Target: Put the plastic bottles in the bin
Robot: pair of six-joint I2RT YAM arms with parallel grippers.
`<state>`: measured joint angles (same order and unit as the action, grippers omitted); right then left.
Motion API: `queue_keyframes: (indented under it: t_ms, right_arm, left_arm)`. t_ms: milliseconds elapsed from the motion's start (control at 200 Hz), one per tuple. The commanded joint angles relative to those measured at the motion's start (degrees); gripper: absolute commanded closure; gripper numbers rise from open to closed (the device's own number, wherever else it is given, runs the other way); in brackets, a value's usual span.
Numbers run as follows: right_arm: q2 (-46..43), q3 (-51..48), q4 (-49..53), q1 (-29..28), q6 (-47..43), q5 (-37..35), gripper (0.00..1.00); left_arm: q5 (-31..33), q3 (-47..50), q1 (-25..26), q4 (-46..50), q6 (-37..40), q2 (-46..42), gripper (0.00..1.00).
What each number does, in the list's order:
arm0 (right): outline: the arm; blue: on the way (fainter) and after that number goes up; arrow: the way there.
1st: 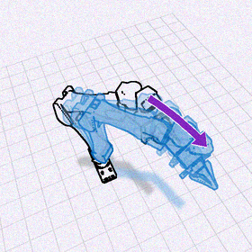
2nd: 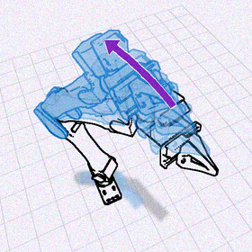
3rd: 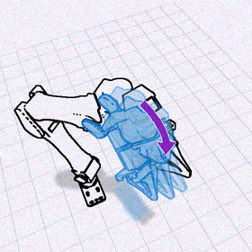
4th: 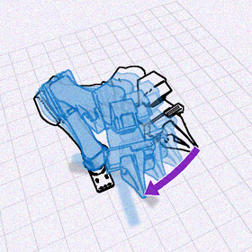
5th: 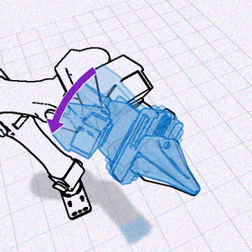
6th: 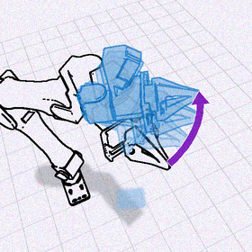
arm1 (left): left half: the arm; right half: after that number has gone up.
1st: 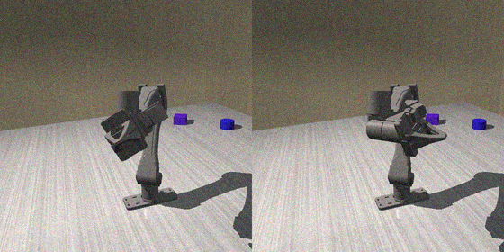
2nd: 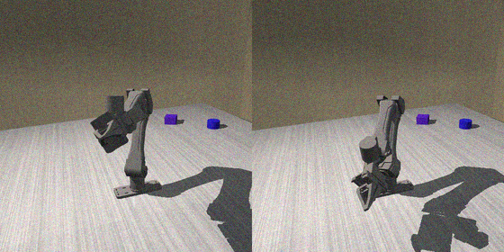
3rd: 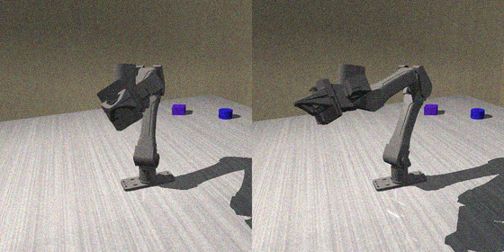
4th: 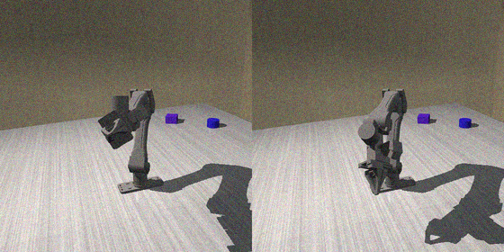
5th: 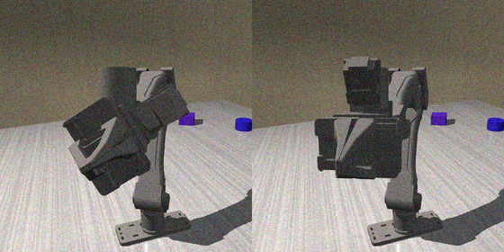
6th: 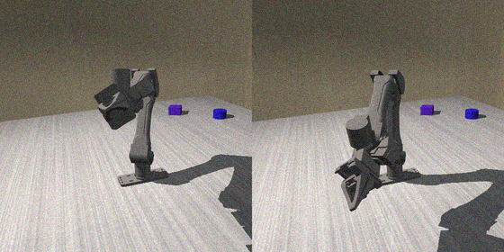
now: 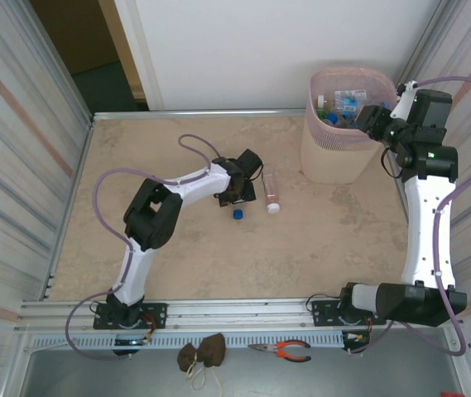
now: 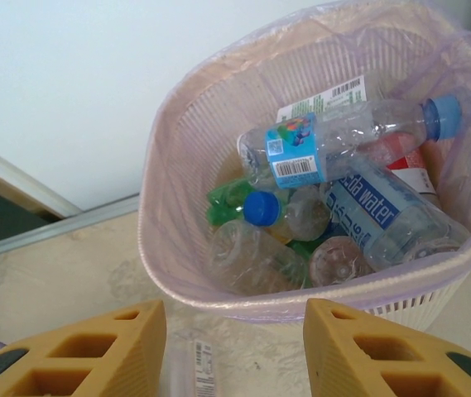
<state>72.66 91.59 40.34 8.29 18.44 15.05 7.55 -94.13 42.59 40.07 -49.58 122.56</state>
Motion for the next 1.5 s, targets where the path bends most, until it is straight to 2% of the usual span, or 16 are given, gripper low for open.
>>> queue_keyframes:
  t_ms: [0, 301, 536, 1142, 1363, 1498]
  right_arm:
    - [-1.83, -0.54, -0.83, -0.74, 0.99, 1.02, 0.54]
    - [-2.36, -0.38, -0.43, -1.37, 1.08, 0.91, 0.54]
    - [-2.27, -0.34, -0.35, -2.1, 1.25, 1.03, 0.54]
    - [-2.24, 0.1, -0.43, -2.48, 1.25, 0.6, 0.54]
    - [-2.84, 0.14, -0.43, -2.99, 1.51, 0.97, 0.54]
    - [-3.98, -0.74, -1.19, -3.18, 2.28, 2.82, 0.54]
  left_arm:
    - [1.16, 1.95, 0.97, 2.0, 1.04, -4.21, 0.3]
    - [1.35, 7.27, 3.26, 2.99, 2.21, -8.25, 0.27]
    - [1.26, 9.57, 4.13, 2.62, 1.74, -8.77, 0.35]
    - [0.16, 10.18, 4.14, 1.02, 3.63, -9.68, 0.69]
    - [0.88, 13.8, 4.17, -3.95, 6.79, -15.81, 0.79]
    - [-0.99, 17.35, 4.19, -9.91, 12.43, -21.85, 0.84]
